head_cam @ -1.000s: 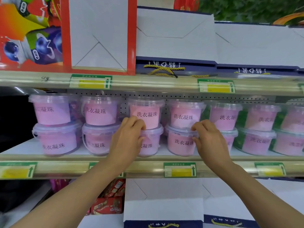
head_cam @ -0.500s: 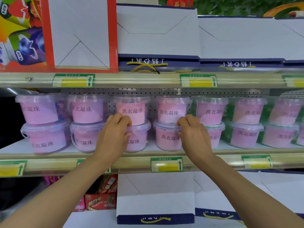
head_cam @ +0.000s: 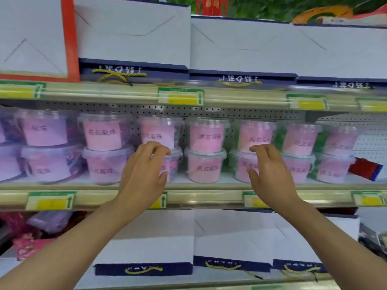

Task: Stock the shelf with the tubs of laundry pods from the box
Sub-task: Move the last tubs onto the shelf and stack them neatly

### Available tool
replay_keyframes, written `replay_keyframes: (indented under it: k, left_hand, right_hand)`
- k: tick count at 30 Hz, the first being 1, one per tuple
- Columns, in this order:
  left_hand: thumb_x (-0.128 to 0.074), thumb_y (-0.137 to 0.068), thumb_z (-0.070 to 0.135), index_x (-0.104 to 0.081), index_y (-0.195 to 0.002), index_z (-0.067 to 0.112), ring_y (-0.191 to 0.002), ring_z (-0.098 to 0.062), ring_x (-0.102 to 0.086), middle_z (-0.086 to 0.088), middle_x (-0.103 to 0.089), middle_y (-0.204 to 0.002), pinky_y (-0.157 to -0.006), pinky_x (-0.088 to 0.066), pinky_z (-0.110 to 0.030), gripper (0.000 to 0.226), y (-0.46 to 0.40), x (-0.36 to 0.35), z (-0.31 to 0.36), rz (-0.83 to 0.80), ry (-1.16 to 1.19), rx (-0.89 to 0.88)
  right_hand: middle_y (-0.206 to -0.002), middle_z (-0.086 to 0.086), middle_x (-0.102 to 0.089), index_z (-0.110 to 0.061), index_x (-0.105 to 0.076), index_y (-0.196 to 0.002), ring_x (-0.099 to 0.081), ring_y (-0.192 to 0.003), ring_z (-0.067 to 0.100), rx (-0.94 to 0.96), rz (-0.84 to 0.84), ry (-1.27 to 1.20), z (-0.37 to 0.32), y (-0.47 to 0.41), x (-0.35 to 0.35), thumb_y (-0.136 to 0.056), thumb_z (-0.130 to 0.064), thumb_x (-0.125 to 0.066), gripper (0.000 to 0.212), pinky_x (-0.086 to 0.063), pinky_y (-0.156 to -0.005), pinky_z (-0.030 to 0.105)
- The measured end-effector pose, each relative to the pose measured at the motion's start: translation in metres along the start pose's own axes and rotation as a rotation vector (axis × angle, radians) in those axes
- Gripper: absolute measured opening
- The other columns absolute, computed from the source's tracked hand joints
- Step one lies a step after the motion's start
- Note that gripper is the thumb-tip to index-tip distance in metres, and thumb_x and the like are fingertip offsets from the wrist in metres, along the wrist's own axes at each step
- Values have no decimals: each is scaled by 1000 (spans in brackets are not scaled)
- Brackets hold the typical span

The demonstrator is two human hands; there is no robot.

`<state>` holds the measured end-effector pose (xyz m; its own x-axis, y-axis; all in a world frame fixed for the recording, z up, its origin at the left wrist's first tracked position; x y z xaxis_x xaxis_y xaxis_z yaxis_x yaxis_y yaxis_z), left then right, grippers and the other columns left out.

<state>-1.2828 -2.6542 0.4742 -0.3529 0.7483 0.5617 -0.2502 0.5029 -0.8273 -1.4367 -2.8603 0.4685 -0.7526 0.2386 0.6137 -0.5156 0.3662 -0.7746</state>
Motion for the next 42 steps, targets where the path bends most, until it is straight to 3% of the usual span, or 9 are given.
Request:
replay_keyframes:
  k: [9,15,22,27,31,34,36,39,42]
  left_hand:
    - [-80,-53,-6,-65,-102,7,-88,-32,-60,-11,-63,-99,-71,-50,-41,53,-42,-56,83,-78,-180,-17]
    - [-79,-46,-12,-63,-83,9,-72,-30,-58,-8,-59,-81,-46,-36,-29,45,-52,-69,91,-119,-301,78]
    - [-76,-41,-17,-59,-78,8,-71,-30,-57,-8,-57,-78,-38,-25,-23,48,-59,-74,88,-167,-370,107]
    - [-76,-47,-16,-60,-82,6,-77,-30,-57,-9,-58,-83,-38,-30,-25,44,-58,-75,86,-170,-354,110]
    - [-74,-35,-21,-58,-73,6,-63,-28,-55,-8,-55,-72,-34,-22,-20,49,-58,-71,89,-166,-348,71]
    - [-69,-48,-22,-60,-81,4,-71,-29,-56,-11,-58,-80,-40,-11,-18,43,-59,-69,91,-167,-314,57]
    - [-65,-62,-17,-61,-94,4,-82,-29,-55,-12,-58,-93,-41,-22,-25,39,-56,-68,90,-185,-299,67]
    - [-60,-75,-5,-57,-113,10,-97,-27,-54,-8,-54,-108,-56,-39,-33,41,-51,-60,92,-248,-303,85]
    - [-61,-82,10,-44,-131,16,-113,-25,-48,-5,-46,-124,-85,-43,-37,52,-41,-54,98,-378,-283,105]
  right_hand:
    - [-108,19,-61,-1,-63,-111,-58,-97,39,129,-48,5,72,-17,4,-65,18,-64,50,-53,-66,41]
    - [-81,12,-63,-5,-66,-82,-60,-75,33,236,-66,18,69,-27,-8,-49,6,-81,38,-51,-52,35]
    - [-71,11,-58,-4,-60,-72,-55,-62,29,253,-29,85,64,-34,-11,-35,17,-74,45,-31,-44,26]
    - [-68,11,-56,-4,-57,-70,-53,-57,28,265,9,92,59,-32,-9,-31,21,-71,48,-27,-47,25]
    - [-65,12,-55,-2,-58,-68,-52,-54,28,243,15,81,56,-32,-7,-29,24,-68,47,-23,-46,25]
    - [-76,14,-58,0,-60,-77,-56,-66,32,202,-48,74,57,-30,-11,-40,24,-69,46,-28,-47,27]
    - [-95,15,-57,-1,-60,-96,-56,-84,32,174,-100,54,60,-24,-12,-59,16,-68,42,-33,-54,31]
    - [-123,10,-47,-8,-46,-127,-46,-111,27,158,-223,79,56,-10,-5,-79,-4,-65,51,-42,-79,31]
    - [-145,8,-28,-14,-26,-143,-29,-132,27,146,-395,119,49,9,4,-86,-21,-61,67,-32,-103,34]
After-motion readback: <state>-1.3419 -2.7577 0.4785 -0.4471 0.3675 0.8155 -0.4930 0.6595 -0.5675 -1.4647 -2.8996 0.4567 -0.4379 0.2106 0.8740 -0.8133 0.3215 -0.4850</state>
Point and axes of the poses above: each hand's wrist, its own y-axis away from the middle knuckle, its own x-axis out of the back of the hand, z = x × y, the point moved 7 cm from there along -y, towards the middle knuckle
